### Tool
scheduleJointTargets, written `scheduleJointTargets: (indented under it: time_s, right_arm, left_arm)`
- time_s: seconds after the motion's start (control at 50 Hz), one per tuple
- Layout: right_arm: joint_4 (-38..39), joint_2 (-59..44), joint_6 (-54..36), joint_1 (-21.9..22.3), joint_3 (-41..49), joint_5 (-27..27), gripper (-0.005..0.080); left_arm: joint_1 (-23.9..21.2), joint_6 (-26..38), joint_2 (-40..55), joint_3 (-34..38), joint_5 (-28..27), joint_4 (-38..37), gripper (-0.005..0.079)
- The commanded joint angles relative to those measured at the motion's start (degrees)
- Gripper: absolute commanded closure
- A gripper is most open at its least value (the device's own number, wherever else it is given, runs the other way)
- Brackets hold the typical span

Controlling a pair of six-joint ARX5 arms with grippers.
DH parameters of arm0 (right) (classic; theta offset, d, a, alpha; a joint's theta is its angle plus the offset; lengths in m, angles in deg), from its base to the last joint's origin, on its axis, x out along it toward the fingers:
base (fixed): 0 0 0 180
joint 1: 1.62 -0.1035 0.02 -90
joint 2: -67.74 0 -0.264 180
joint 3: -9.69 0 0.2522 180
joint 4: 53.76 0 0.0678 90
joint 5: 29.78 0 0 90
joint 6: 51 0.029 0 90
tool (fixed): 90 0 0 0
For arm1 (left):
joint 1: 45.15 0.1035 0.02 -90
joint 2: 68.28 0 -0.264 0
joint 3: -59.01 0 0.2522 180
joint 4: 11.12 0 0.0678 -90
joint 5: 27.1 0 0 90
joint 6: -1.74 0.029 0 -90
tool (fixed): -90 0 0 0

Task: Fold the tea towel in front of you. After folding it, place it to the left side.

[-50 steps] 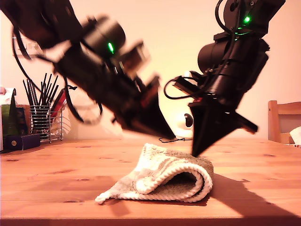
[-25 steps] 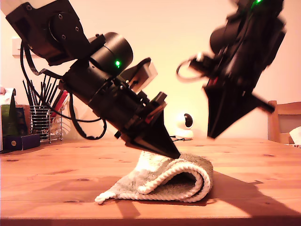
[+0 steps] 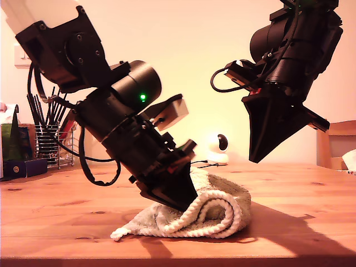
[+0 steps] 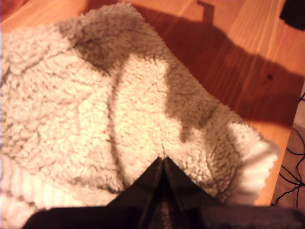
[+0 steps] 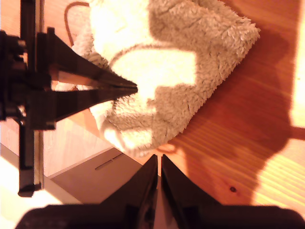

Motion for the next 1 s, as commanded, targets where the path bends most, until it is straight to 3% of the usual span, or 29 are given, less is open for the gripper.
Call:
scheduleJointTargets:
  time_s: [0.0,0.34,0.8,0.98]
  right_arm:
    - [0.2,-0.39,-0.33,-0.55,0.24,-0.15,0.0765]
    - [1.6,-0.42,-0.22,-1.79,0.35,-0.2,0.0765]
    - [4.42,-0.44,-0.22,-1.77,0.37,1.81,0.0747]
    - [5.22,-0.44,-0.28,-1.7,0.37,1.97,0.0748]
  left_arm:
    - [0.24,0.48,0.92,-0.11,0.81,-2.03,0.0764]
    - [0.31,0.46,-3.04,-7.28,0.98,-10.8,0.0764]
    - [2.08,0.46,-3.21,-7.43,5.73,-21.29,0.0764]
    - [3.17,-0.59,-3.21,-7.43,-0.44,-16.66,0.0764]
